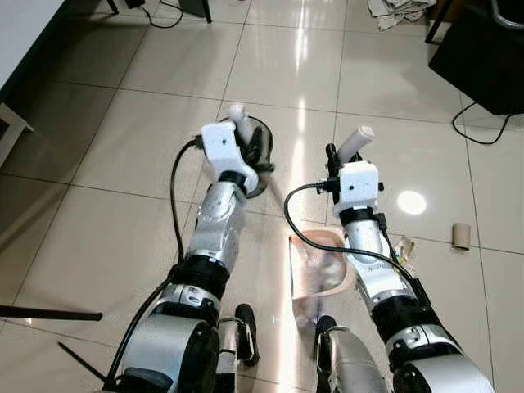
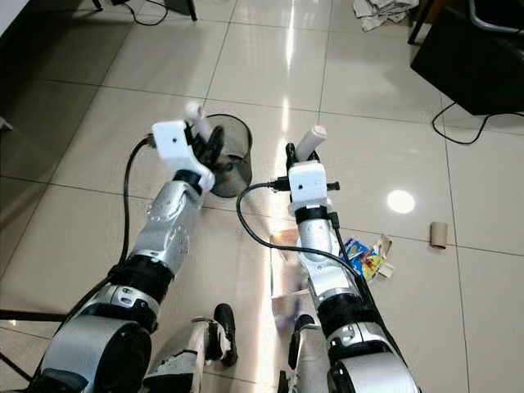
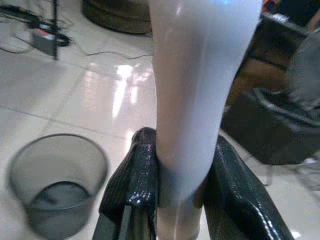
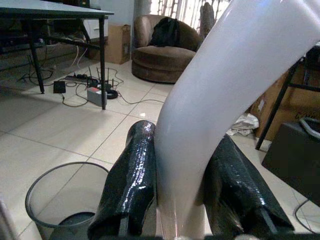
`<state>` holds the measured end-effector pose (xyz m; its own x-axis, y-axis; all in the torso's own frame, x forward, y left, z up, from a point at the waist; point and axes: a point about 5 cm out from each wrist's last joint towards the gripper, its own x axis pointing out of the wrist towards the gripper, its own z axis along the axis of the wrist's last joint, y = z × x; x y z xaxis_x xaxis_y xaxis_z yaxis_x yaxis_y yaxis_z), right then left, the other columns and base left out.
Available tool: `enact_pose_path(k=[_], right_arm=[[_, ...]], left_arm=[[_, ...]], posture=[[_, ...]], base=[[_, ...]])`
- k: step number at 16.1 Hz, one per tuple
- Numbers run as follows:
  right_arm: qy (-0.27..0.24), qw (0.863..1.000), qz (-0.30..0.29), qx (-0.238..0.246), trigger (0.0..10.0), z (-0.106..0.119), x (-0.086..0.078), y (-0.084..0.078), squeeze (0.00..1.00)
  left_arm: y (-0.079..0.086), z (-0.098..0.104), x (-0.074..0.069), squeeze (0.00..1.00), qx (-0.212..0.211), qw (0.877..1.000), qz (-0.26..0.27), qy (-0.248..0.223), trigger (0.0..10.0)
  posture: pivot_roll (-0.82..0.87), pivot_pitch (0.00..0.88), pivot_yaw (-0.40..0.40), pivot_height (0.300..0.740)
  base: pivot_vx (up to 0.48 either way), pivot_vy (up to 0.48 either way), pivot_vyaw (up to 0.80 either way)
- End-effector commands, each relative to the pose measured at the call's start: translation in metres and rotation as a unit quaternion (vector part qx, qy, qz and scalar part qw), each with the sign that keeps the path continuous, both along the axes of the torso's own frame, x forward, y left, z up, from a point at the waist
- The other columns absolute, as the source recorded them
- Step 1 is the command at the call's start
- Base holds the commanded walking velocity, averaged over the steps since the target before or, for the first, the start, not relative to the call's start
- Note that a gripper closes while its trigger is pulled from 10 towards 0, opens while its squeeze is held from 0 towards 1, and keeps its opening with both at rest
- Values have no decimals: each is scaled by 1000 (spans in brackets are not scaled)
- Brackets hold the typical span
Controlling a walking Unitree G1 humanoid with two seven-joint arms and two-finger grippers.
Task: Sweep floor
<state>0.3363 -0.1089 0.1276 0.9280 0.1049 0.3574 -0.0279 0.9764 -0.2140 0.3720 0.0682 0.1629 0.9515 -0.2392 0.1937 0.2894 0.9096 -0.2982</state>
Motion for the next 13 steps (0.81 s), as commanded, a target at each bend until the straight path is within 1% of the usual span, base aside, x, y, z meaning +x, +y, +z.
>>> enact_pose_path(k=[1, 2, 3, 4, 5, 6, 7, 8, 9, 11, 13], right_arm=[[15, 1000, 12, 15, 10000, -7, -2, 9, 0], [8, 1000, 12, 19, 10000, -3, -2, 8, 0], [8, 1000, 10, 22, 10000, -2, -1, 7, 0], [2, 999, -5, 38, 10000, 3, 2, 0, 0], [-8, 999, -15, 46, 10000, 9, 4, -7, 0], [-14, 998, -22, 57, 10000, 14, 7, -13, 0], [-18, 997, -24, 70, 10000, 17, 8, -18, 0], [-26, 995, -24, 94, 10000, 20, 6, -23, 0], [-39, 991, -19, 127, 10000, 24, 2, -30, 0], [-54, 990, -22, 132, 10000, 27, -6, -42, 0], [-67, 986, -38, 148, 10000, 32, -13, -54, 0]], left_arm=[[-5, 7, 0, 0, -12, 1000, -13, -12, 10000], [-4, 11, 0, 0, 14, 999, -28, -35, 10000], [-3, 12, 0, 0, 16, 999, -28, -37, 10000], [5, 18, 2, 0, 14, 998, -27, -48, 10000], [11, 24, 1, 0, 42, 996, -40, -72, 10000], [14, 28, -1, 0, 96, 988, -62, -103, 10000], [17, 31, -1, 0, 130, 981, -79, -120, 10000], [25, 34, 1, 0, 122, 983, -72, -118, 10000], [36, 39, 2, 0, 127, 982, -63, -125, 10000], [57, 44, 3, 0, 153, 978, -51, -134, 10000], [87, 48, 3, 0, 186, 972, -29, -137, 10000]], posture=[[107, 314, 101, 740], [94, 284, 92, 740], [91, 277, 89, 740], [82, 258, 84, 740], [81, 261, 78, 740], [83, 258, 70, 740], [84, 248, 67, 740], [85, 237, 66, 740], [82, 228, 64, 740], [62, 199, 72, 740], [47, 175, 87, 740]], base=[[0, 0, 0], [0, 0, 0], [0, 0, 0], [0, 0, 0], [0, 0, 0], [0, 0, 0], [0, 0, 0], [0, 0, 0], [0, 0, 0], [0, 0, 0], [0, 0, 0]])
